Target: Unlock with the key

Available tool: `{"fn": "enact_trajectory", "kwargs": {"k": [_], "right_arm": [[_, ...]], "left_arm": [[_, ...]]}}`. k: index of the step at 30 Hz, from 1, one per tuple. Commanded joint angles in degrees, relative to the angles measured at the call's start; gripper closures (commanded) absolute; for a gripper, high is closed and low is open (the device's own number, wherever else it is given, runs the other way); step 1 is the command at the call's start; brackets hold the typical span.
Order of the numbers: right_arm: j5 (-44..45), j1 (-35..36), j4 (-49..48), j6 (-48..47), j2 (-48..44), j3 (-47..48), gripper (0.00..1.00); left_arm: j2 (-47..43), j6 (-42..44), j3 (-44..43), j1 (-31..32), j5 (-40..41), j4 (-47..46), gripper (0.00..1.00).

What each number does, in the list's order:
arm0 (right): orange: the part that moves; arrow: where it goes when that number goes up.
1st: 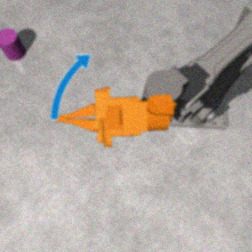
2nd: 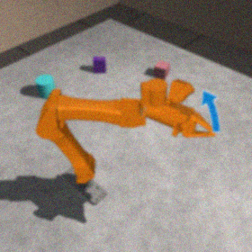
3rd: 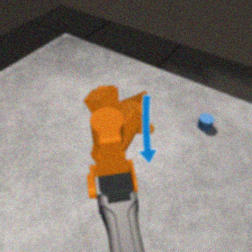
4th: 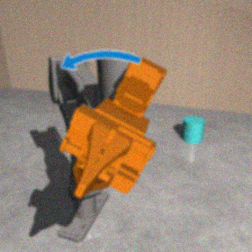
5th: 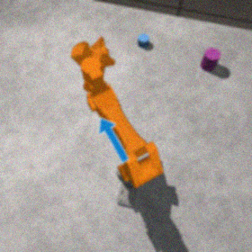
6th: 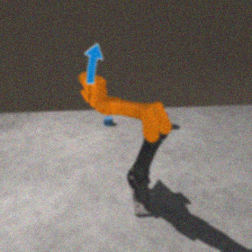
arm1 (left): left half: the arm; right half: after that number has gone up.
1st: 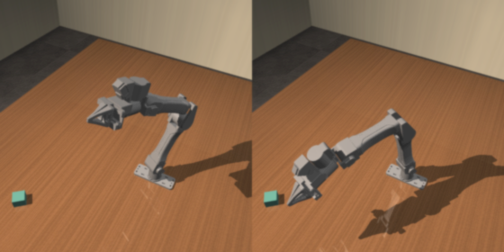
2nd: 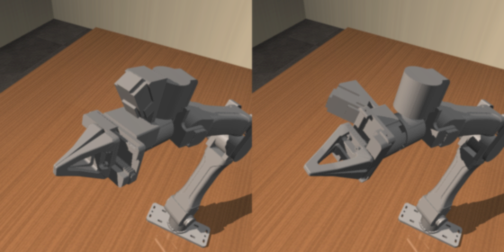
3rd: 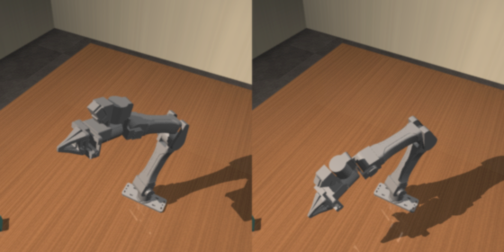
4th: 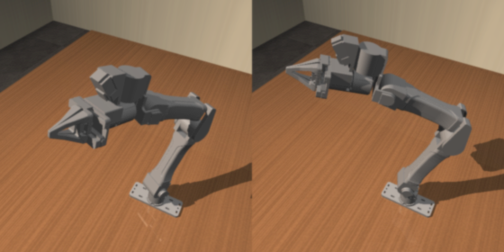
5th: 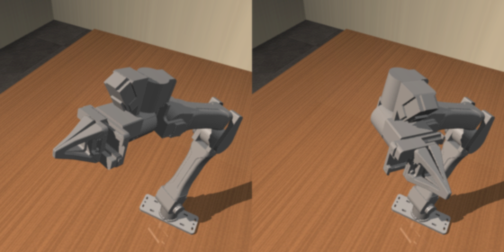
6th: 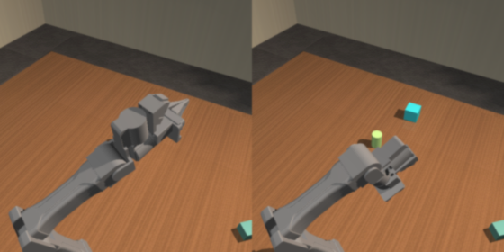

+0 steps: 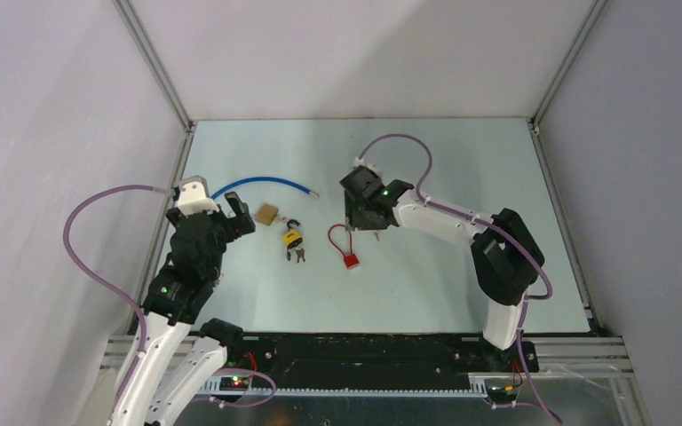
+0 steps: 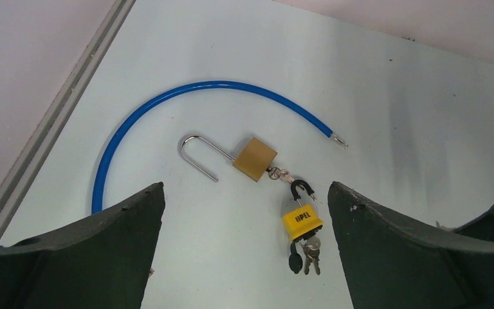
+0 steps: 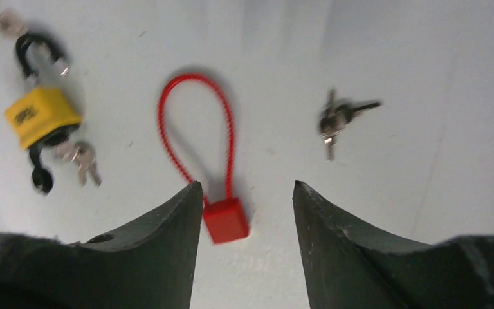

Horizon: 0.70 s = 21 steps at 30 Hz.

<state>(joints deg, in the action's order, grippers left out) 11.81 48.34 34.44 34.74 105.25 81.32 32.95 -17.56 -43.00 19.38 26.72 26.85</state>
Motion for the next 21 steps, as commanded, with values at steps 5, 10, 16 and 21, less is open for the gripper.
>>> {"fn": "enact_trajectory", "kwargs": {"k": [5, 10, 16, 21], "right_arm": [[3.29, -7.42, -0.38, 3.59, 4.49, 0.16, 0.52], [3.22, -8.45, 0.15, 4.78, 7.93, 1.31, 0.55], [2.59, -8.50, 1.31, 4.85, 12.42, 3.90, 0.59], [2.12, -8.16, 2.98, 4.99, 15.02, 5.30, 0.64]], "left_arm": [[0.46, -0.46, 0.01, 0.23, 0.09, -1.98, 0.00], [0.43, -0.46, -0.03, 0.22, -0.16, -1.98, 0.00], [0.34, -0.41, 0.00, 0.28, -0.30, -2.00, 0.00], [0.36, -0.50, -0.03, 0.23, -0.52, -2.00, 0.00]]}}
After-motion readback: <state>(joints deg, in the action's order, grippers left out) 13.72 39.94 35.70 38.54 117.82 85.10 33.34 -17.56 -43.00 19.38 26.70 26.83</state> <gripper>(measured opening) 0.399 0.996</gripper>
